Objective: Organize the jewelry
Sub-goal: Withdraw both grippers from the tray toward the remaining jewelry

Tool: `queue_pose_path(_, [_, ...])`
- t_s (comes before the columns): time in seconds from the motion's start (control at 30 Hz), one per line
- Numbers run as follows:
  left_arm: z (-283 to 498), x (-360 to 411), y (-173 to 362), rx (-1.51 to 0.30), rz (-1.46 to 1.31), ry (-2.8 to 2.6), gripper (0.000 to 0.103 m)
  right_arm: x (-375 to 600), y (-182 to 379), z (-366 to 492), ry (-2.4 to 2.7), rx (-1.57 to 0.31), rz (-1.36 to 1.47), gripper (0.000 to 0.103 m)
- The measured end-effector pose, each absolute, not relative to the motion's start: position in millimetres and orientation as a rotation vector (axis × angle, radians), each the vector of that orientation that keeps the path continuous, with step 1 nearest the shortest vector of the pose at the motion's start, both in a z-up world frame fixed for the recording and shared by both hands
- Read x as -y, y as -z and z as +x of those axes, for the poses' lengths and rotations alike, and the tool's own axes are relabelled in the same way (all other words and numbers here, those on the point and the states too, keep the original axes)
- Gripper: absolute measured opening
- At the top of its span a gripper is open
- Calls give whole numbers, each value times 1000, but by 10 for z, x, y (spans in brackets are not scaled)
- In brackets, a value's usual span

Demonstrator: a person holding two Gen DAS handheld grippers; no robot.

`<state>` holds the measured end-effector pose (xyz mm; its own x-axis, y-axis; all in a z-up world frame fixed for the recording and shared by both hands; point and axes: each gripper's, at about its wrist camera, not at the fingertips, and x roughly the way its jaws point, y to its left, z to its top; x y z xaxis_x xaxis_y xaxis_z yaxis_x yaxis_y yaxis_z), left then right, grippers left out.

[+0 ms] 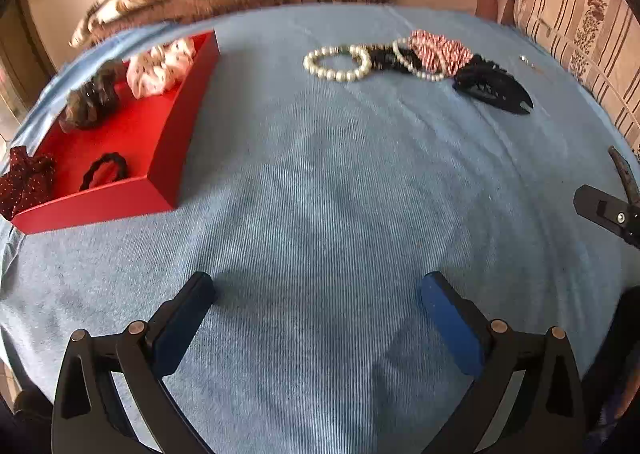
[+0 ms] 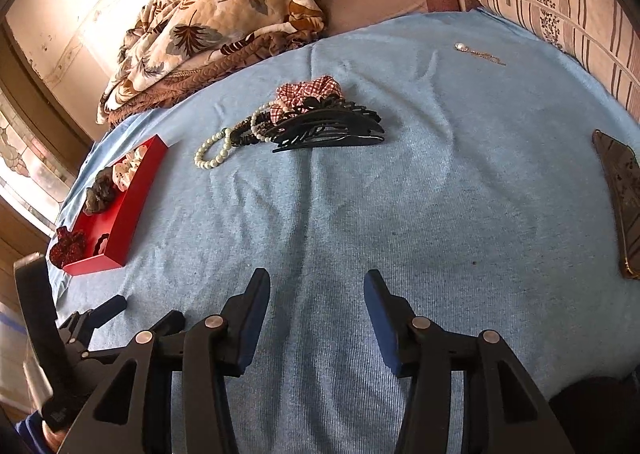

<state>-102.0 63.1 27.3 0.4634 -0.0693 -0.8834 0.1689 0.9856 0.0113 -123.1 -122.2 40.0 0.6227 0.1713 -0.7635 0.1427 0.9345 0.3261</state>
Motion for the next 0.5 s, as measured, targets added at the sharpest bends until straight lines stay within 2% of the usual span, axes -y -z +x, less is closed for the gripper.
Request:
queue_pose_path(0.13, [-1098,-753,-432,-1060,46,117,103,1219,-430,-1253,-14,-896,368,53])
queue_pose_path(0.5, [-1299,-769,-925,-921,107,56,103,1202,-477,-1279,-14,-883,352,54])
